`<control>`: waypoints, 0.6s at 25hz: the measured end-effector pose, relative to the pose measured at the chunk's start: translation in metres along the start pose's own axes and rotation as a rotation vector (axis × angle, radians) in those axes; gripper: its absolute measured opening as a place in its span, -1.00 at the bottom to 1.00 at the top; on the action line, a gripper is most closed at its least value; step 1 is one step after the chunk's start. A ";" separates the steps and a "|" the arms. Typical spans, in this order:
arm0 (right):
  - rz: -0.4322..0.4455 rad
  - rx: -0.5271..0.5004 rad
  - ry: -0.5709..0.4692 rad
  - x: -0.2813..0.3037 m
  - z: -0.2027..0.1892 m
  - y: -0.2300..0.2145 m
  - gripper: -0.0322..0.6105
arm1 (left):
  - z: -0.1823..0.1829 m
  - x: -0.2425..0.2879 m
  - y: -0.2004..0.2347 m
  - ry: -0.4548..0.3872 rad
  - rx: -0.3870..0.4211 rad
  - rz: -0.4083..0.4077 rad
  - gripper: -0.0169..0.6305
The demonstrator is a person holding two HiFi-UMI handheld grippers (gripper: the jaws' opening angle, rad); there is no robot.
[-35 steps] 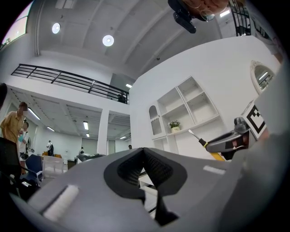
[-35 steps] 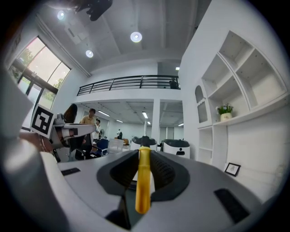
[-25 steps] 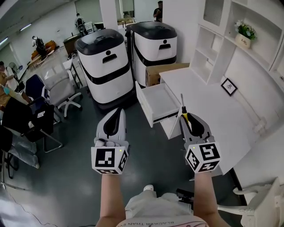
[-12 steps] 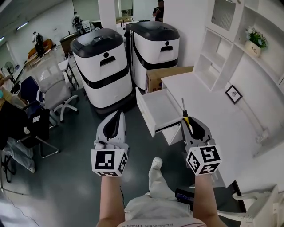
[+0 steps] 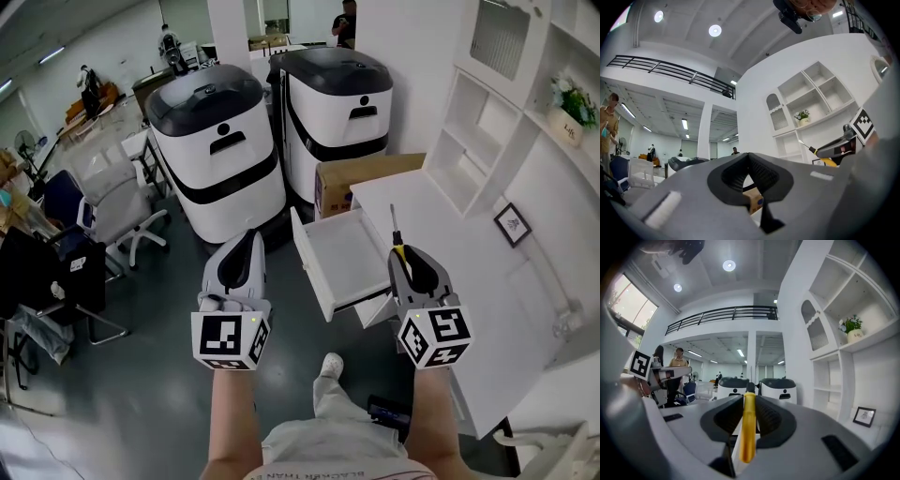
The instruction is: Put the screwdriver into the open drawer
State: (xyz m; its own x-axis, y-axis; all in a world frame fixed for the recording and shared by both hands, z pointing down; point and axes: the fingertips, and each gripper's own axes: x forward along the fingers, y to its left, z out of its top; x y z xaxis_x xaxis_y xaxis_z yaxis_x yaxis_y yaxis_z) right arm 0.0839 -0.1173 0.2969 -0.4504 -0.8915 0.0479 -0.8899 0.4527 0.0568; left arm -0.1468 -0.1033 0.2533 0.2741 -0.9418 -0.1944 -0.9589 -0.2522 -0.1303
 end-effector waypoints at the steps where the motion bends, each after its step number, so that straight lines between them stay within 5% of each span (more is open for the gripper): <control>1: 0.003 0.004 0.003 0.012 -0.001 -0.006 -0.63 | -0.003 0.012 0.002 0.002 0.003 0.000 -0.92; 15: 0.033 0.034 0.039 0.152 -0.011 -0.092 -0.63 | -0.046 0.161 0.039 0.045 0.012 0.039 -0.92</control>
State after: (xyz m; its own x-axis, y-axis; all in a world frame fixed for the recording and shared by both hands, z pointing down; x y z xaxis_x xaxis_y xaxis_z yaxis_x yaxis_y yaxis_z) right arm 0.0979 -0.2939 0.3101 -0.4768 -0.8745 0.0884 -0.8769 0.4802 0.0211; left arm -0.1432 -0.2754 0.2616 0.2325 -0.9601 -0.1556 -0.9678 -0.2125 -0.1348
